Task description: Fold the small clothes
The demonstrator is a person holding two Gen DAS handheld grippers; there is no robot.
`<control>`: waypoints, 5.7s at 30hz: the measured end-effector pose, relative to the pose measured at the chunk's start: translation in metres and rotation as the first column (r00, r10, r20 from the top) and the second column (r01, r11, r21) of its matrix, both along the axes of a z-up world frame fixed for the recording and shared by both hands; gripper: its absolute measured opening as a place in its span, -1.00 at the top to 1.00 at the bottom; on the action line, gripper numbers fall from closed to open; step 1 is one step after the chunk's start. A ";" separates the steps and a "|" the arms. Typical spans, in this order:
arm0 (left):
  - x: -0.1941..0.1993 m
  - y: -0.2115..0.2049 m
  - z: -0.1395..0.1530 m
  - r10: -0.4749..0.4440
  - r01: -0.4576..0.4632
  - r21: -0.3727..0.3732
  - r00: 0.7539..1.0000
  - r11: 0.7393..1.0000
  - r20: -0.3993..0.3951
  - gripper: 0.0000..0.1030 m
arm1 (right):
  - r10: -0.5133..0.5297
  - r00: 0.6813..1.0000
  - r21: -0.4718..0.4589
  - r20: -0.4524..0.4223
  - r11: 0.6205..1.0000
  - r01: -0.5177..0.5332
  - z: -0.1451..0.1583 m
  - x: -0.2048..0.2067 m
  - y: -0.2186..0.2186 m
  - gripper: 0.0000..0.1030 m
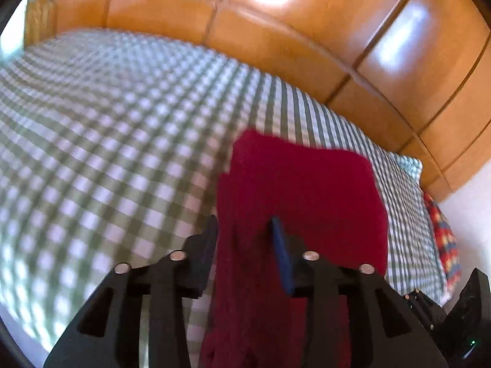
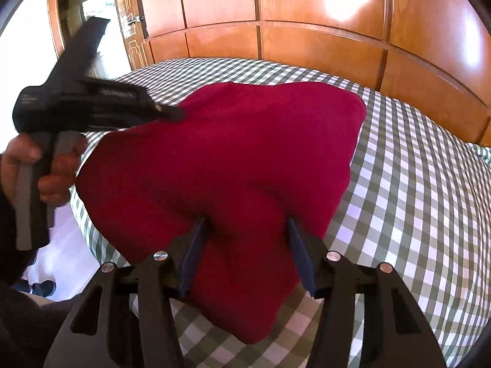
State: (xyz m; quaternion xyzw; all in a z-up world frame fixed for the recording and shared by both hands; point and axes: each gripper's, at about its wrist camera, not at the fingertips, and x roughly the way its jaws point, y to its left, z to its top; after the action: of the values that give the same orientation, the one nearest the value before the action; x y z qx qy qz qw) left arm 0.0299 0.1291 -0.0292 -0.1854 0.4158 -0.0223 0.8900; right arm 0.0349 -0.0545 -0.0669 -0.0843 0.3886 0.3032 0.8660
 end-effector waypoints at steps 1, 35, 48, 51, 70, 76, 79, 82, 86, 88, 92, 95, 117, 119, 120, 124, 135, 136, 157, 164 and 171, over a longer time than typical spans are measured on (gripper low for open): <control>-0.006 -0.004 0.009 -0.005 0.004 0.017 0.999 1.000 0.036 0.32 | 0.004 1.000 0.009 -0.012 1.000 -0.004 0.002 0.002 -0.005 -0.15; -0.011 -0.069 -0.022 -0.141 0.118 0.267 0.988 0.956 0.068 0.29 | -0.201 0.966 0.076 -0.162 0.974 0.216 -0.008 0.119 0.004 -0.54; -0.025 -0.065 -0.015 -0.098 0.077 0.254 0.993 0.964 0.072 -0.21 | -0.256 0.947 0.148 -0.195 0.947 0.286 0.011 0.071 -0.038 -0.71; -0.029 -0.060 -0.016 -0.079 0.061 0.243 0.995 0.968 0.066 -0.21 | -0.262 0.943 0.165 -0.204 0.941 0.297 0.014 0.058 -0.046 -0.71; -0.064 -0.013 -0.030 -0.092 0.093 -0.108 0.996 0.990 0.013 0.35 | -0.196 0.922 0.258 -0.334 0.922 0.289 -0.002 -0.022 -0.082 -0.70; -0.056 0.004 -0.009 -0.002 0.012 -0.154 0.998 0.988 0.068 -0.47 | -0.162 0.918 0.321 -0.361 0.903 0.285 0.004 -0.020 -0.095 -0.72; -0.030 0.006 -0.007 -0.037 0.044 -0.191 0.999 0.981 0.039 -0.47 | -0.145 0.910 0.350 -0.389 0.890 0.292 0.003 -0.014 -0.101 -0.72; 0.000 0.002 -0.013 -0.101 0.096 -0.213 0.995 0.972 -0.012 -0.47 | -0.111 0.901 0.382 -0.419 0.879 0.285 0.001 -0.006 -0.099 -0.72; 0.027 -0.001 -0.031 -0.194 0.172 -0.256 0.979 0.951 -0.063 -0.46 | -0.073 0.881 0.417 -0.467 0.861 0.292 -0.008 0.008 -0.096 -0.72; 0.032 0.000 -0.044 -0.231 0.197 -0.307 0.970 0.931 -0.078 -0.26 | -0.052 0.878 0.430 -0.476 0.857 0.284 -0.010 0.013 -0.095 -0.72; 0.026 0.005 -0.059 -0.254 0.230 -0.369 0.967 0.901 -0.017 0.01 | 0.006 0.868 0.458 -0.496 0.851 0.257 -0.018 0.029 -0.076 -0.64; 0.021 0.007 -0.063 -0.249 0.238 -0.373 0.968 0.897 0.018 0.16 | 0.019 0.870 0.443 -0.493 0.866 0.232 -0.018 0.038 -0.060 -0.34; 0.077 -0.224 0.001 -0.595 0.600 -0.265 0.796 0.755 0.107 0.36 | -0.351 0.885 0.442 -0.306 0.771 0.459 0.052 -0.022 -0.261 0.16; 0.091 -0.259 0.007 -0.632 0.635 -0.239 0.769 0.734 0.100 0.36 | -0.406 0.867 0.436 -0.288 0.750 0.496 0.058 -0.019 -0.289 0.16; 0.097 -0.274 0.010 -0.647 0.652 -0.222 0.755 0.725 0.102 0.36 | -0.425 0.861 0.436 -0.280 0.742 0.508 0.060 -0.017 -0.300 0.16; 0.125 -0.328 0.014 -0.691 0.694 -0.200 0.717 0.692 0.095 0.36 | -0.484 0.833 0.425 -0.268 0.717 0.553 0.062 0.001 -0.343 0.16; 0.162 -0.404 -0.053 -0.681 0.676 -0.078 0.729 0.733 -0.074 0.30 | -0.553 0.717 0.394 -0.424 0.600 0.696 -0.026 0.017 -0.412 0.13; 0.158 -0.409 -0.049 -0.688 0.685 -0.066 0.722 0.726 -0.067 0.34 | -0.568 0.716 0.388 -0.407 0.602 0.698 -0.019 0.011 -0.408 0.18; 0.122 -0.447 -0.017 -0.648 0.638 0.177 0.761 0.750 0.002 0.03 | -0.746 0.594 0.314 -0.302 0.510 0.801 0.007 -0.020 -0.421 -0.48; 0.098 -0.435 0.000 -0.630 0.605 0.229 0.775 0.763 0.049 0.03 | -0.806 0.579 0.245 -0.123 0.541 0.805 0.042 -0.043 -0.399 -0.10; 0.092 -0.432 0.001 -0.615 0.588 0.239 0.787 0.772 0.049 0.03 | -0.769 0.632 0.243 -0.098 0.597 0.764 0.048 -0.059 -0.368 0.12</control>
State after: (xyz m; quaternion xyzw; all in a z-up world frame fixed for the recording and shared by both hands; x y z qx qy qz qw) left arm 0.1223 -0.3026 -0.0283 0.0547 0.3969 -0.2735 0.8744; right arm -0.0237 -0.4229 -0.0186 0.2031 0.3361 -0.0498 0.9183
